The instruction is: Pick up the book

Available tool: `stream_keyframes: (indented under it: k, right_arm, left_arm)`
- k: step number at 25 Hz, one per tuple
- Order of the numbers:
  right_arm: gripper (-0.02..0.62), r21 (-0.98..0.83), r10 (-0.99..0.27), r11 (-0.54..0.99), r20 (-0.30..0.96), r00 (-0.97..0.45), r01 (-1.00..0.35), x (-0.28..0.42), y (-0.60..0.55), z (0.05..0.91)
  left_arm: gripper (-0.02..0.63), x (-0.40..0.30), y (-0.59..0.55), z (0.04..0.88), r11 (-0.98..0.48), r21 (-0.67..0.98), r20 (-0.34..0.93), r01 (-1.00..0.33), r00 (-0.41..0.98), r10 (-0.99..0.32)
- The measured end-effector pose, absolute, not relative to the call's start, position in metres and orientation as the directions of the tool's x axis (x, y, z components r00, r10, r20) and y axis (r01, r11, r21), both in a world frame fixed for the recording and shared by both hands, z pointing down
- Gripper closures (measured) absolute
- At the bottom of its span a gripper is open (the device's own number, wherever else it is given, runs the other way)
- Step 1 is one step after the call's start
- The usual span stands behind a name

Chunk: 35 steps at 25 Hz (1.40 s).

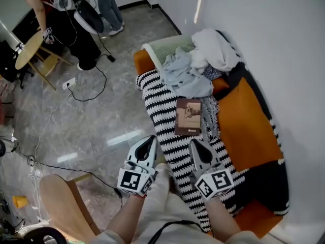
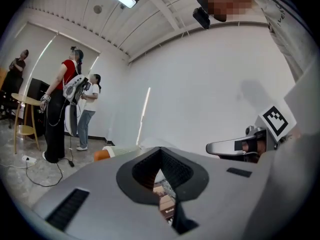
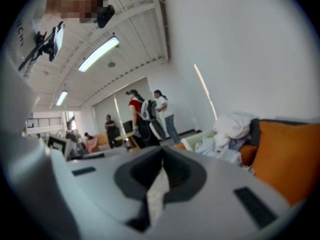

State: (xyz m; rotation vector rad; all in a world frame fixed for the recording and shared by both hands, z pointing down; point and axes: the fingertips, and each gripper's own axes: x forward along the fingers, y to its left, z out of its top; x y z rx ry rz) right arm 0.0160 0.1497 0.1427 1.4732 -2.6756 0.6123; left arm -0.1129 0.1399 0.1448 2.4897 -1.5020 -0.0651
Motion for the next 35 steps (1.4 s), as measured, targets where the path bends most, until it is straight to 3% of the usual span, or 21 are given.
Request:
stream_keyframes:
  k: [16, 35]
  right_arm:
    - [0.581, -0.350, -0.825, 0.346, 0.327, -0.460, -0.870, 0.062, 0.111, 0.227]
    - [0.581, -0.384, -0.799, 0.241, 0.443, -0.406, -0.892, 0.101, 0.082, 0.376]
  left_arm:
    - [0.583, -0.050, 0.083, 0.227, -0.544, 0.264, 0.156, -0.796, 0.592, -0.791]
    - [0.581, -0.029, 0.053, 0.372, -0.516, 0.309, 0.276, -0.799, 0.594, -0.755]
